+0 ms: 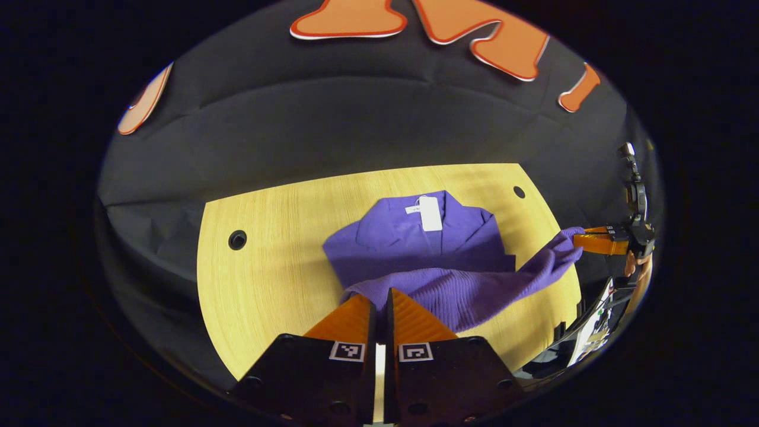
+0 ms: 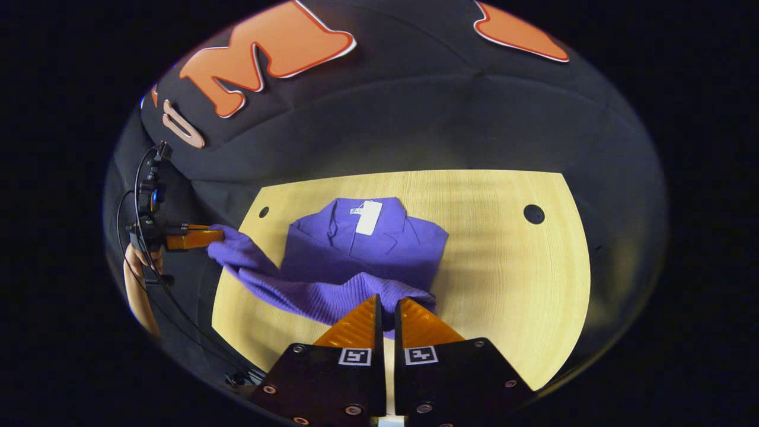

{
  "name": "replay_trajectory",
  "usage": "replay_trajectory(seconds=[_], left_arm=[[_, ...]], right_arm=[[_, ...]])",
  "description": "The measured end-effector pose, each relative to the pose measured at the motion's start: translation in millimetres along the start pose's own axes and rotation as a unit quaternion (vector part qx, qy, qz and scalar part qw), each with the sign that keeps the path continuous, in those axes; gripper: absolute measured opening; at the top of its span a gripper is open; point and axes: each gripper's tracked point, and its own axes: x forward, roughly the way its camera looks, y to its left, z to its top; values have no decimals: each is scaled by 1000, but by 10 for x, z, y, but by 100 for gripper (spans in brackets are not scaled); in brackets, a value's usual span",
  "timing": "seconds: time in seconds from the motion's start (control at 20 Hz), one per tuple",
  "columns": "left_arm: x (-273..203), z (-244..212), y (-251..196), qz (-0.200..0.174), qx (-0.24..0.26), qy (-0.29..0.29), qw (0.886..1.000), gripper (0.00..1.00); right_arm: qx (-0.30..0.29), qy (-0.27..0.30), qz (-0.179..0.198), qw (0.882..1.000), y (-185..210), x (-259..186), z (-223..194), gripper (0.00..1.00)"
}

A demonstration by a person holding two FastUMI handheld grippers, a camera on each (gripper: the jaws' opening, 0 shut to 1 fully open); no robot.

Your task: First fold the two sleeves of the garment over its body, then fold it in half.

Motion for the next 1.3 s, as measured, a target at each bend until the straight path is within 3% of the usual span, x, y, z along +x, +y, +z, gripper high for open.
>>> replay_trajectory(seconds=[0.2,0.45,0.6,0.65,0.75,0.8,0.85,0.9,0.95,1.0,1.1,1.2,1.25,1.3], left_arm=[[316,131,189,16,2,18,1000,7],[631,388,265,15,10,28,999,7],[797,716,447,47,-5,4,999,7],[835,799,521,66,-8,-8,998,8],[849,913,649,103,-14,-44,994,22],[855,989,696,117,-24,-69,990,38],[834,1038,741,124,-34,-90,988,41],[764,1043,733,127,-45,-107,985,46],[701,1029,720,125,-56,-117,984,55],[652,1015,690,120,-67,-130,982,57],[484,1010,655,114,-80,-156,978,77],[267,1022,673,118,-77,-190,971,91],[137,1029,642,119,-72,-211,967,93],[4,1025,579,121,-68,-226,964,95]], right_arm=[[29,18,6,999,-126,291,204,6],[23,43,2,999,-391,677,352,6],[40,19,-5,999,-412,860,696,6],[55,2,-10,998,-430,908,848,10],[97,-38,-17,994,-371,868,1149,21],[113,-49,-21,992,-418,816,1195,28],[119,-56,-26,991,-467,770,1227,34],[115,-63,-36,991,-520,740,1219,22],[107,-68,-48,991,-583,718,1199,35],[102,-74,-57,990,-654,681,1171,36],[98,-90,-64,989,-702,557,1127,39],[91,-111,-66,987,-652,403,1096,46],[87,-127,-68,986,-637,310,1104,41],[81,-140,-67,985,-599,207,1088,58]])
